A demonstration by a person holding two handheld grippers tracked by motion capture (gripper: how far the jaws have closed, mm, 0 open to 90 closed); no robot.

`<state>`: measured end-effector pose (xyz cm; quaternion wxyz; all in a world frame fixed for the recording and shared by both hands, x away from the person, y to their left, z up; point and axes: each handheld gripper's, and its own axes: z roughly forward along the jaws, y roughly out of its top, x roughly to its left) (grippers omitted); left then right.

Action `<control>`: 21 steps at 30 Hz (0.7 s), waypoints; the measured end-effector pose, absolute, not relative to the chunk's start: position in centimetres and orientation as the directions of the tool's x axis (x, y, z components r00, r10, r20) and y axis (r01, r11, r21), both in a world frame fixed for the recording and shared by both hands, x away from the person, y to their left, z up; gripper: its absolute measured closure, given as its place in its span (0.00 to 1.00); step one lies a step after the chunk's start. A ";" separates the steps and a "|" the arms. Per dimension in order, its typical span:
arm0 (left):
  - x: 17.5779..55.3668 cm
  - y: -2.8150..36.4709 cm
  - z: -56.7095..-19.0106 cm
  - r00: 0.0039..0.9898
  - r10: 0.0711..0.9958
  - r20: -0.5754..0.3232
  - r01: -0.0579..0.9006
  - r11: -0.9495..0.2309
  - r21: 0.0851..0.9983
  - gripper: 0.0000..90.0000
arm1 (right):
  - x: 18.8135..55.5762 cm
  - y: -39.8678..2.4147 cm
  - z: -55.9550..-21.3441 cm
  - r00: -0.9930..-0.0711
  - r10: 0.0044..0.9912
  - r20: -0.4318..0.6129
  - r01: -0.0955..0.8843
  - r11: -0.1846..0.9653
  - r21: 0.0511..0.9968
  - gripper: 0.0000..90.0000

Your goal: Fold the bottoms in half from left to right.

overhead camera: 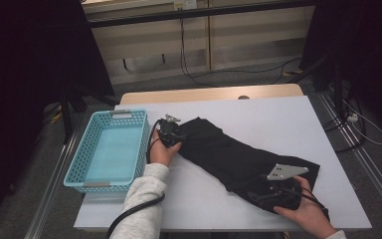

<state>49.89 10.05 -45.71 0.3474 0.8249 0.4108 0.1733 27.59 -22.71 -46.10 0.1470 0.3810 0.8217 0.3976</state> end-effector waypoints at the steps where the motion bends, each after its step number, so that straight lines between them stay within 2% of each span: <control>1: 49.9 10.0 -45.7 0.611 0.792 0.001 0.555 -0.429 0.713 0.74 | 27.6 -22.7 -46.1 -0.667 0.742 0.060 0.507 0.394 0.766 0.27; 4: 49.9 9.6 -45.7 0.622 0.783 -0.018 0.559 -0.427 0.711 0.91 | 27.6 -22.6 -46.0 -0.667 0.742 0.059 0.507 0.395 0.767 0.27; 10: 50.0 10.0 -45.6 0.590 0.805 -0.058 0.577 -0.371 0.728 0.95 | 27.5 -22.5 -46.1 -0.673 0.737 0.058 0.505 0.401 0.765 0.27; 14: 50.3 11.4 -45.2 0.534 0.839 -0.104 0.580 -0.274 0.767 0.96 | 27.5 -22.5 -46.3 -0.675 0.735 0.060 0.509 0.406 0.759 0.27; 18: 50.0 11.9 -45.4 0.516 0.851 -0.100 0.591 -0.270 0.760 0.94 | 27.4 -22.4 -46.6 -0.678 0.732 0.061 0.515 0.414 0.751 0.27; 20: 49.9 12.0 -45.6 0.506 0.859 -0.076 0.600 -0.287 0.747 0.88 | 27.4 -22.4 -46.6 -0.680 0.731 0.057 0.514 0.419 0.749 0.27; 21: 49.8 12.1 -45.6 0.501 0.863 -0.073 0.607 -0.290 0.740 0.78 | 27.5 -22.5 -46.5 -0.679 0.732 0.055 0.511 0.417 0.752 0.27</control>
